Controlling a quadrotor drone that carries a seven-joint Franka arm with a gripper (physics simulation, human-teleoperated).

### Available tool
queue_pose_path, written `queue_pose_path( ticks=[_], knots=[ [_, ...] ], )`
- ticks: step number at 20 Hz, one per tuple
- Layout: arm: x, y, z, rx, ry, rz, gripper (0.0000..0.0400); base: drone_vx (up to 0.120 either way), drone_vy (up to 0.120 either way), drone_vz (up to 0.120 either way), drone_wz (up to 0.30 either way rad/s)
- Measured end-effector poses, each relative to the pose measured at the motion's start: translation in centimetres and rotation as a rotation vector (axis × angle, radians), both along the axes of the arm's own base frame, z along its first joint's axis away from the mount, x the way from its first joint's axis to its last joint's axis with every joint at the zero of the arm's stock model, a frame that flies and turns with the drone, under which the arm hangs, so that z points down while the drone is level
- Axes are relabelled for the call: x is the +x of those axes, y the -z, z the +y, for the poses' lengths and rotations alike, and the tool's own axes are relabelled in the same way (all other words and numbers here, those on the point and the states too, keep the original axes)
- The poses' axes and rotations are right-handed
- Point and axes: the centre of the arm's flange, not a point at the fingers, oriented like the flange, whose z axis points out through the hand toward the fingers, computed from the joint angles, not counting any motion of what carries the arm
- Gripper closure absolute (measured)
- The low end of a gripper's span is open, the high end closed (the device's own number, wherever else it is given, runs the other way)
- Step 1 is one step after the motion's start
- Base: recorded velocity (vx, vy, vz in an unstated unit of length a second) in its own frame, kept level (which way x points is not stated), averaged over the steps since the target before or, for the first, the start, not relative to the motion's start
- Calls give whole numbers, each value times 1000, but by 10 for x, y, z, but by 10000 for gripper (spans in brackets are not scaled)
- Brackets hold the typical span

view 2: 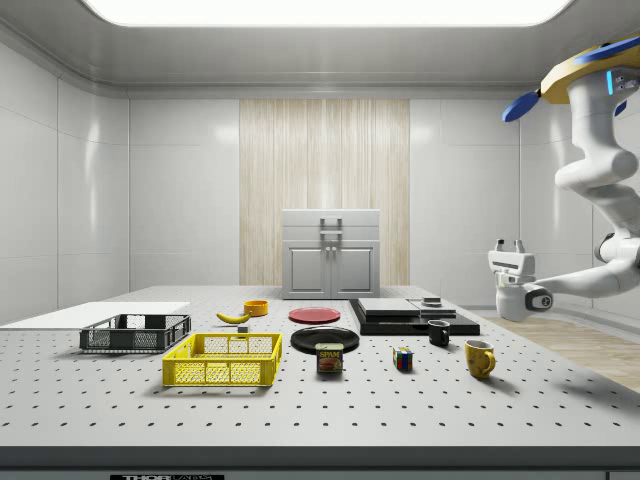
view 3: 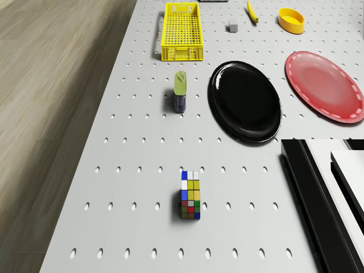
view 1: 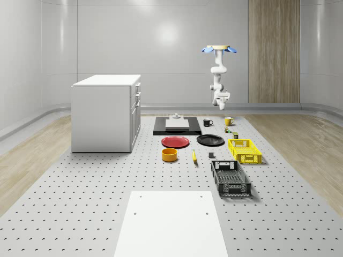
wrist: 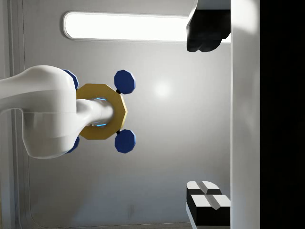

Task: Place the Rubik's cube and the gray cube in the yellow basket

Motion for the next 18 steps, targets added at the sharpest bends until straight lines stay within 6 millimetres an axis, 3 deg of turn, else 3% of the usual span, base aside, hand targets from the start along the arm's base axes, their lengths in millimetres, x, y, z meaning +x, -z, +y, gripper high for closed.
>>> queue_pose_path(
  ticks=[6, 11, 15, 18],
  knots=[
    [0, 0, 6, -59, 2, -5, 0, 120, 0, -7, 0],
    [-1, 2, 18, -182, 5, -8, 0, 120, 0, -88, 0],
    [-1, 9, 37, -386, 10, -11, 0, 120, 0, -120, 0],
    [-1, 23, 59, -647, 17, -12, 0, 120, 0, -120, 0]
  ],
)
